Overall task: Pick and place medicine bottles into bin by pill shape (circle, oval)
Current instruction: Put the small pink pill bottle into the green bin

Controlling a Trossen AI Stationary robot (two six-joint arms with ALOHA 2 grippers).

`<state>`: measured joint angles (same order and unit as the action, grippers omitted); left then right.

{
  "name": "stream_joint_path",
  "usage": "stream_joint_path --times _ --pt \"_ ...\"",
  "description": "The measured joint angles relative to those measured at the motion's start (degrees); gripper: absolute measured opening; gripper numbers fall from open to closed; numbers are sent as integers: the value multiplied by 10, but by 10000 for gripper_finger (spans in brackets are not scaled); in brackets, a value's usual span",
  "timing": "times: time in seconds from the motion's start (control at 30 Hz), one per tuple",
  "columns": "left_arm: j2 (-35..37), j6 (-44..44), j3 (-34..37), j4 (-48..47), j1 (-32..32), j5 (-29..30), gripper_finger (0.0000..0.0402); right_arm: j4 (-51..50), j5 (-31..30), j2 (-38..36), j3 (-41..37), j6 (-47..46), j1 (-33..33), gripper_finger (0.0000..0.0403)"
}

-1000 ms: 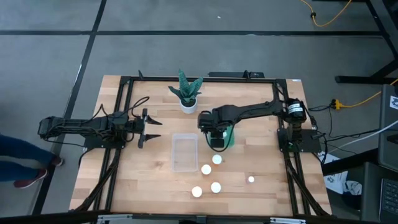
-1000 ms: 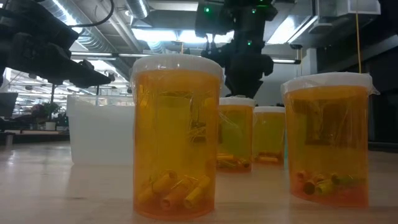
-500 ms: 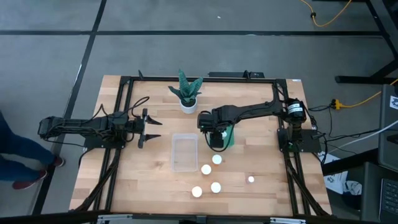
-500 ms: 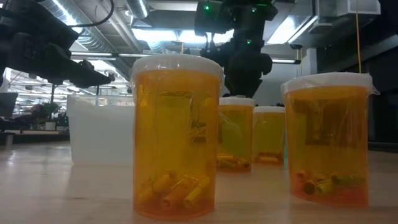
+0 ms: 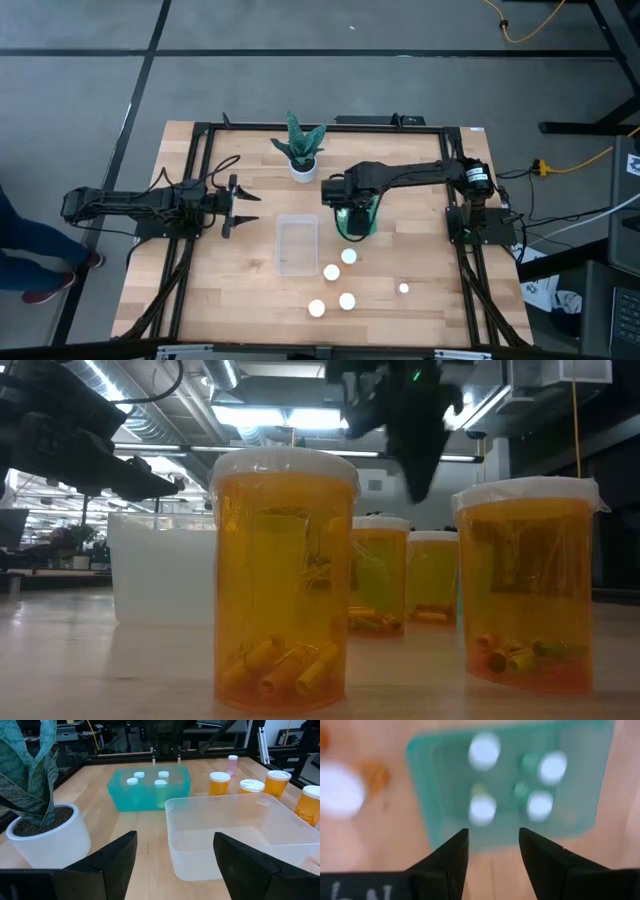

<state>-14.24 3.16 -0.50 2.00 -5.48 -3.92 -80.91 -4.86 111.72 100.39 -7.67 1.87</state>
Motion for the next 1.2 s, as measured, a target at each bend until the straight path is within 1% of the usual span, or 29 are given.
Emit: stream_joint_path --times 0.13,0.33,0.47,0.67,0.83,0.97,1.07,1.2 --pt "0 0 0 0 0 0 254 -90 4 -5 32 -11 40 171" --pt "0 0 0 -2 0 0 254 -87 5 -53 10 -30 125 169" --pt "0 -1 0 -3 0 0 254 -71 4 -98 -31 -98 189 169" --pt "0 -1 0 -4 0 0 254 -45 0 -163 -115 -248 296 169" --pt "0 -1 0 -5 0 0 254 47 0 -216 -220 -394 379 168" --pt "0 0 0 -5 0 0 254 138 0 -246 -308 -480 427 168" --pt "0 0 0 -5 0 0 254 199 0 -252 -360 -516 448 168" --pt "0 2 0 -5 0 4 254 295 0 -252 -425 -523 456 168"
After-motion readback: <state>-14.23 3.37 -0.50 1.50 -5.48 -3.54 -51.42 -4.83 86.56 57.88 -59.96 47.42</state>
